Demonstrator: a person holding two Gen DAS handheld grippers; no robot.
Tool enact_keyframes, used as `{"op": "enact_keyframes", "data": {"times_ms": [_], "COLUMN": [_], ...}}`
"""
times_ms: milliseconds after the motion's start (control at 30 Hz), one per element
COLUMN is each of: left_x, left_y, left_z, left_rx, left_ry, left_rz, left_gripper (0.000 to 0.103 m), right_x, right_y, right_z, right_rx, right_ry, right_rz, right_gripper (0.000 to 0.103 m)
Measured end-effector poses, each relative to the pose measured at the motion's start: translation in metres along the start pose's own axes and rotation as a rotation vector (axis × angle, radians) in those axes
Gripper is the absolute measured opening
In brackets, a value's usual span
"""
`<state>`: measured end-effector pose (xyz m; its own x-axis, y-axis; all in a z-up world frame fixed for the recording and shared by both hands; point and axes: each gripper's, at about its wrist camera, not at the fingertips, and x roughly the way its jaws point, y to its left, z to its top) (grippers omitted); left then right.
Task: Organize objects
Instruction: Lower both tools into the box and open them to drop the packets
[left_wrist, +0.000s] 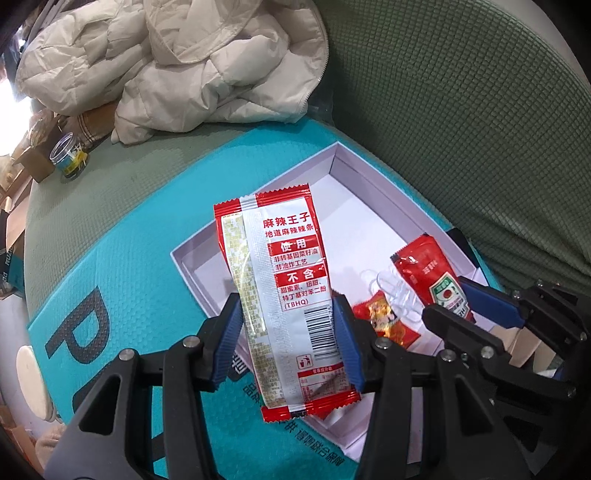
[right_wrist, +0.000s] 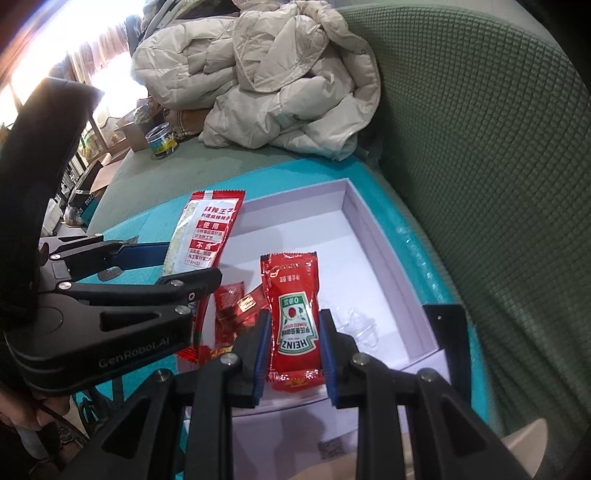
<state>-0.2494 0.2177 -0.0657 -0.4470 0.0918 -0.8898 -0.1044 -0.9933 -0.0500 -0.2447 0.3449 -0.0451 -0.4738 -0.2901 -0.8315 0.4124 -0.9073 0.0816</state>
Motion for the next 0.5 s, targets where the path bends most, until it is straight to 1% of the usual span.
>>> {"op": "enact_keyframes", "data": {"times_ms": [200,400,500], "left_x": [0.006,0.027,0.036], "left_y": [0.002,0.005,0.002], "left_z": [0.004,0.004,0.004], "left_rx": [-0.013,-0.035,-0.008], "left_ry": [0.005,0.048,0.074], "left_rz": [-0.011,-0.028,-0.007], "left_gripper": [0.047,0.047,0.047], "right_x": [0.005,0.022,0.03], "right_y": [-0.002,-0.006,-0.01], "right_z": [0.005,-0.002,-0.005], "right_rx": [-0.026,-0.024,-0.004], "right_ry": [-0.016,0.006,0.008], "right_rz": [0.002,0.003,-0.022], "right_gripper": [0.025,0.025,0.025]}}
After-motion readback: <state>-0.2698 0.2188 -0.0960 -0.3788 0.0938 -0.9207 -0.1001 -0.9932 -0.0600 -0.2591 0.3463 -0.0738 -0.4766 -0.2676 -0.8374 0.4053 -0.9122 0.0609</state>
